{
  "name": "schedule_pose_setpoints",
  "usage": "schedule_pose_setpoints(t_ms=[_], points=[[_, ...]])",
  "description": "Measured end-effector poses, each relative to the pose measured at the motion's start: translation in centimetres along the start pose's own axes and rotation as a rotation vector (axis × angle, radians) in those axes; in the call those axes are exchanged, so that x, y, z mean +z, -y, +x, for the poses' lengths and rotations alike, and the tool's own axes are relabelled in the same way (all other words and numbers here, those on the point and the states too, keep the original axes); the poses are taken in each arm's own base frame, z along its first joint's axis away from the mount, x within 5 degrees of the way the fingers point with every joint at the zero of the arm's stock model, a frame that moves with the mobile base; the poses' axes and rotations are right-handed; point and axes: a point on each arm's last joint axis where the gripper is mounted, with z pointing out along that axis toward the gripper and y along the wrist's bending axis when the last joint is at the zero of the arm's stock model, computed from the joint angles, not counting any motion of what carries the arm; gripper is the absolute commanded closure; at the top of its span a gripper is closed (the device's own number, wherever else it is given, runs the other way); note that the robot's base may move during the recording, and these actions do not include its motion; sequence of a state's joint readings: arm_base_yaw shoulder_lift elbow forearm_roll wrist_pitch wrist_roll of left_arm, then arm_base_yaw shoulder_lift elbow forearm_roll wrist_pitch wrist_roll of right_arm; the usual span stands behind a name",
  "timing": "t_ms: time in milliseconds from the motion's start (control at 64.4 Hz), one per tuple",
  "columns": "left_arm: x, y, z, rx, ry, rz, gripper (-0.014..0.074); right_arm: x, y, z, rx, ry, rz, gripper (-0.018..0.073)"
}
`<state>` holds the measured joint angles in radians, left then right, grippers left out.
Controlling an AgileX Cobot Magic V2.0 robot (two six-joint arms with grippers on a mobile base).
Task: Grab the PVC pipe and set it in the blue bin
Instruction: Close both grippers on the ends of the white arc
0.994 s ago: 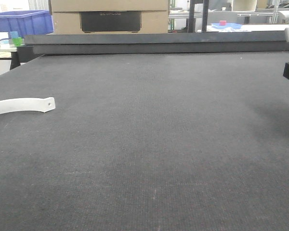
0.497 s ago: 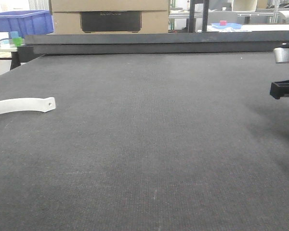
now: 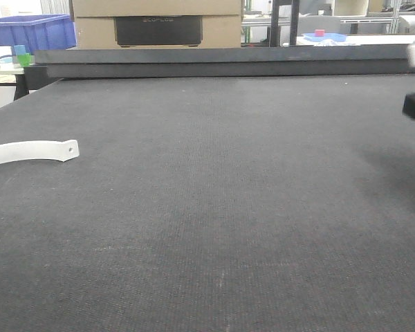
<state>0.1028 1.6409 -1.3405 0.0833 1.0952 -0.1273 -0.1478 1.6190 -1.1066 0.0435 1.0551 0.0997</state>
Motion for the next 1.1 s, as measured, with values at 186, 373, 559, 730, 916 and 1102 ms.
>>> schedule_pose_setpoints(t_ms=[186, 373, 559, 730, 916, 1102], points=[[3.2, 0.0, -2.0, 0.031, -0.093, 0.069, 0.0459, -1.1, 0.0, 0.4, -0.002, 0.028, -0.002, 0.0727], [5.1, 1.1, -2.2, 0.059, -0.142, 0.095, 0.0291, -1.1, 0.0, 0.4, 0.000, 0.030, -0.002, 0.0727], [7.3, 2.2, -2.0, 0.099, -0.189, 0.090, 0.0322, -1.1, 0.0, 0.3, 0.000, 0.039, -0.003, 0.0727], [8.8, 2.2, -1.9, 0.107, -0.223, 0.076, 0.0352, -1.1, 0.0, 0.3, 0.000, 0.040, -0.003, 0.0727], [8.9, 2.2, -1.9, 0.089, -0.226, 0.074, 0.0622, -1.1, 0.0, 0.3, -0.001, 0.041, -0.003, 0.0727], [9.0, 2.2, -1.9, 0.088, -0.226, 0.072, 0.0707, -1.2, 0.0, 0.1, -0.001, 0.050, -0.004, 0.0727]])
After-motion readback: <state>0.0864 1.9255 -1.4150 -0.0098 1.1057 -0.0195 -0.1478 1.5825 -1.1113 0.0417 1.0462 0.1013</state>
